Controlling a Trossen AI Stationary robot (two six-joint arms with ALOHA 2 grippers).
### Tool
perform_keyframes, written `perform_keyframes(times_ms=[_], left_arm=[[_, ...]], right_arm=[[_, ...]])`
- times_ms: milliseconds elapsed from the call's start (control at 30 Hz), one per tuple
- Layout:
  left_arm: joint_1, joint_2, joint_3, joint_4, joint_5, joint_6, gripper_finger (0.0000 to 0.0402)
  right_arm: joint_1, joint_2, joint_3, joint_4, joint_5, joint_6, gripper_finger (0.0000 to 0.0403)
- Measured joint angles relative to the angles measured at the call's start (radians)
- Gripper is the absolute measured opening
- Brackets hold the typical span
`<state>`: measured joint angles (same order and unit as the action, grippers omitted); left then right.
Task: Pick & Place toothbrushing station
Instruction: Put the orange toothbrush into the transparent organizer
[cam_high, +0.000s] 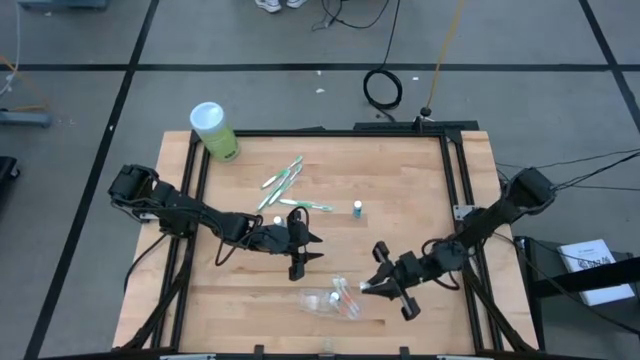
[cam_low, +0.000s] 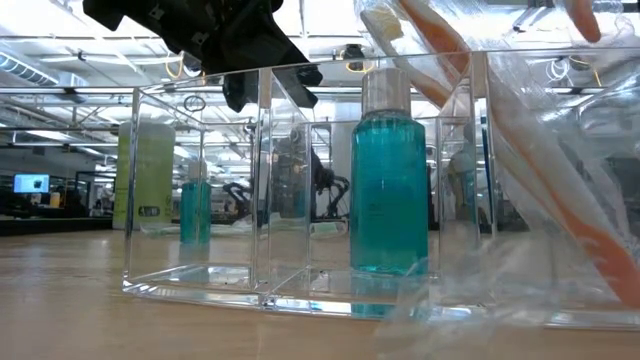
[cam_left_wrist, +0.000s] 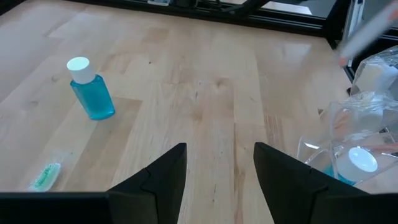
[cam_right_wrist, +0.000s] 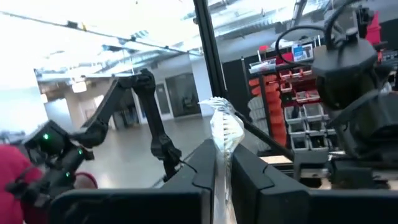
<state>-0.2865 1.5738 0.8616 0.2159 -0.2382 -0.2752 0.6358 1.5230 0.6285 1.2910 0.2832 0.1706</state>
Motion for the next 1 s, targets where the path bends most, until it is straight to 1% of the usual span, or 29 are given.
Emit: perform_keyframes(times_ms=[100,200,333,433,533,667,867,1000], left_arm=[[0.0,0.0,0.0,0.004,0.0,0.0,0.0196],[0.0,0.0,0.0,0.016,0.0,0.0,0.0196],[0.0,0.0,0.0,0.026,0.0,-0.001,0.0196],[0.0,0.0,0.0,0.026,0.0,-0.001,0.0196],[0.0,0.0,0.0,0.022,0.0,-0.001,0.0196],[0.0,0.0,0.0,0.022,0.0,-0.001,0.0196],[0.0,0.0,0.0,0.022,0.0,-0.004,0.0196],[0.0,0.0,0.0,0.022,0.0,-0.004,0.0196]], right_arm=[[-0.007,0.071,0.005,0.103,0.0,0.039,0.0014],[-0.007,0.125,0.043,0.147,-0.005,0.048,0.0014],[-0.006,0.173,0.13,0.123,-0.051,0.033,0.0014],[-0.006,0.208,0.173,0.054,-0.048,0.026,0.0014],[-0.011,0.249,0.18,0.043,-0.036,0.035,0.0014],[-0.014,0.304,0.18,0.078,0.033,0.051,0.0014],[-0.017,0.355,0.18,0.096,0.033,0.052,0.0013],[-0.017,0.383,0.181,0.057,0.032,0.053,0.0013]])
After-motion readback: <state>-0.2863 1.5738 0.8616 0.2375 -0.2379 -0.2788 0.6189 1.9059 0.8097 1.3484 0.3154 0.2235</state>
